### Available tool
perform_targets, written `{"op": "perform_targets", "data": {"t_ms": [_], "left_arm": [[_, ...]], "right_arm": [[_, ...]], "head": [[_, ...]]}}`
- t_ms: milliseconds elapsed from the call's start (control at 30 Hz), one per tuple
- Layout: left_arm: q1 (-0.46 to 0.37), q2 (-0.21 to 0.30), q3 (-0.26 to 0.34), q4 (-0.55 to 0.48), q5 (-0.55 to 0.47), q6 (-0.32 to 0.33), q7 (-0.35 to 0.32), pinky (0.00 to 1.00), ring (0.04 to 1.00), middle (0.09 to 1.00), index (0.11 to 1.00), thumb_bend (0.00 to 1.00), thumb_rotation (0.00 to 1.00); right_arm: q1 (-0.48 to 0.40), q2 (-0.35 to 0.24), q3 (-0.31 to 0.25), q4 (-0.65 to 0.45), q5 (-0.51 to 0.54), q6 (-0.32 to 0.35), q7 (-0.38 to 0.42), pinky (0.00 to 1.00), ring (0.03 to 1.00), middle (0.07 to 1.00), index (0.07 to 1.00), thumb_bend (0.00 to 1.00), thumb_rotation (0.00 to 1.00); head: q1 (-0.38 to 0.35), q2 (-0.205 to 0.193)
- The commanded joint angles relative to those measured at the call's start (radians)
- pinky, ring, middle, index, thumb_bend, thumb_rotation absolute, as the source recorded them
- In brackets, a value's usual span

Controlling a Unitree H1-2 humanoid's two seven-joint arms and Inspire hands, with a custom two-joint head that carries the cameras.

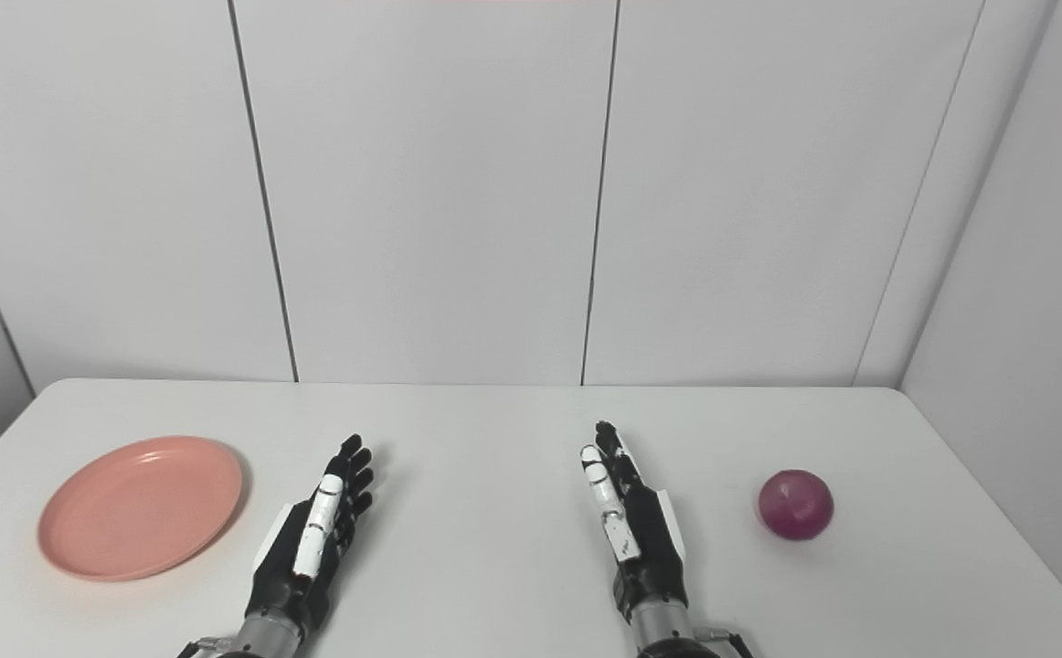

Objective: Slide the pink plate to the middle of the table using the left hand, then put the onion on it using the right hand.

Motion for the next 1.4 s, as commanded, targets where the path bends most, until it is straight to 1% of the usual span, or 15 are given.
{"op": "perform_targets", "data": {"t_ms": [0, 333, 467, 500, 533, 600, 633, 667, 700, 733, 767, 800, 900, 1000, 1367], "left_arm": [[-0.032, -0.009, -0.001, -0.026, -0.006, -0.040, 0.001, 1.00, 1.000, 1.000, 1.000, 0.55, 1.00], [-0.032, -0.010, -0.001, -0.022, -0.006, -0.042, 0.001, 1.00, 1.000, 1.000, 1.000, 0.56, 1.00], [-0.031, -0.014, -0.005, -0.017, 0.001, -0.047, 0.004, 1.00, 1.000, 1.000, 1.000, 0.57, 1.00], [-0.031, -0.017, -0.008, -0.016, 0.003, -0.049, 0.005, 1.00, 1.000, 1.000, 1.000, 0.57, 1.00], [-0.031, -0.020, -0.010, -0.014, 0.004, -0.051, 0.006, 1.00, 1.000, 1.000, 1.000, 0.57, 1.00], [-0.032, -0.027, -0.015, -0.015, 0.008, -0.049, 0.010, 1.00, 1.000, 1.000, 1.000, 0.58, 1.00], [-0.032, -0.032, -0.018, -0.015, 0.013, -0.049, 0.014, 1.00, 1.000, 1.000, 1.000, 0.58, 1.00], [-0.032, -0.035, -0.019, -0.015, 0.015, -0.048, 0.017, 1.00, 1.000, 1.000, 1.000, 0.58, 1.00], [-0.034, -0.041, -0.021, -0.011, 0.023, -0.052, 0.026, 1.00, 1.000, 1.000, 1.000, 0.58, 1.00], [-0.035, -0.045, -0.022, -0.008, 0.029, -0.056, 0.033, 1.00, 1.000, 1.000, 1.000, 0.58, 1.00], [-0.039, -0.050, -0.024, -0.003, 0.037, -0.061, 0.041, 1.00, 1.000, 1.000, 1.000, 0.58, 1.00], [-0.041, -0.054, -0.025, 0.001, 0.041, -0.065, 0.046, 1.00, 1.000, 1.000, 0.999, 0.58, 1.00], [-0.052, -0.065, -0.025, 0.017, 0.050, -0.083, 0.064, 1.00, 1.000, 1.000, 1.000, 0.57, 1.00], [-0.063, -0.072, -0.023, 0.034, 0.055, -0.098, 0.073, 1.00, 1.000, 1.000, 1.000, 0.58, 1.00], [-0.088, -0.049, -0.017, 0.010, 0.050, -0.087, 0.072, 1.00, 1.000, 1.000, 0.998, 0.59, 1.00]], "right_arm": [[-0.048, -0.005, 0.007, -0.024, -0.008, -0.027, 0.014, 1.00, 0.975, 0.976, 0.949, 0.47, 0.83], [-0.046, 0.001, 0.003, -0.025, -0.006, -0.022, 0.002, 0.98, 0.959, 0.960, 0.934, 0.46, 0.80], [-0.042, -0.010, 0.005, -0.023, 0.005, -0.033, 0.022, 0.98, 0.962, 0.964, 0.940, 0.45, 0.81], [-0.040, -0.014, 0.004, -0.023, 0.011, -0.037, 0.030, 0.99, 0.970, 0.973, 0.955, 0.43, 0.84], [-0.039, -0.019, 0.002, -0.022, 0.017, -0.041, 0.036, 1.00, 0.969, 0.972, 0.955, 0.43, 0.84], [-0.035, -0.029, -0.001, -0.026, 0.030, -0.042, 0.051, 1.00, 0.969, 0.972, 0.958, 0.42, 0.84], [-0.033, -0.037, -0.001, -0.028, 0.036, -0.042, 0.065, 1.00, 0.976, 0.980, 0.970, 0.41, 0.86], [-0.032, -0.043, -0.001, -0.030, 0.041, -0.042, 0.074, 1.00, 0.987, 0.992, 0.986, 0.40, 0.89], [-0.028, -0.058, 0.004, -0.039, 0.040, -0.035, 0.091, 1.00, 0.990, 0.994, 0.989, 0.40, 0.90], [-0.026, -0.068, 0.008, -0.045, 0.039, -0.030, 0.103, 1.00, 0.996, 0.998, 0.996, 0.40, 0.95], [-0.023, -0.079, 0.009, -0.056, 0.039, -0.017, 0.112, 1.00, 0.998, 0.999, 0.998, 0.40, 0.97], [-0.021, -0.086, 0.010, -0.063, 0.039, -0.009, 0.119, 1.00, 1.000, 1.000, 1.000, 0.40, 0.99], [-0.017, -0.097, 0.002, -0.075, 0.060, 0.001, 0.133, 1.00, 1.000, 1.000, 1.000, 0.38, 1.00], [-0.019, -0.106, -0.004, -0.064, 0.083, -0.009, 0.146, 1.00, 1.000, 1.000, 1.000, 0.37, 1.00], [-0.027, -0.114, -0.005, -0.044, 0.094, -0.031, 0.171, 1.00, 1.000, 1.000, 1.000, 0.38, 1.00]], "head": [[0.001, 0.001], [0.014, -0.005], [0.062, -0.015], [0.089, -0.022], [0.095, -0.023], [0.138, -0.031], [0.177, -0.039], [0.177, -0.039], [0.215, -0.047], [0.222, -0.049], [0.256, -0.058], [0.256, -0.058], [0.312, -0.074], [0.343, -0.085], [0.372, -0.104]]}}
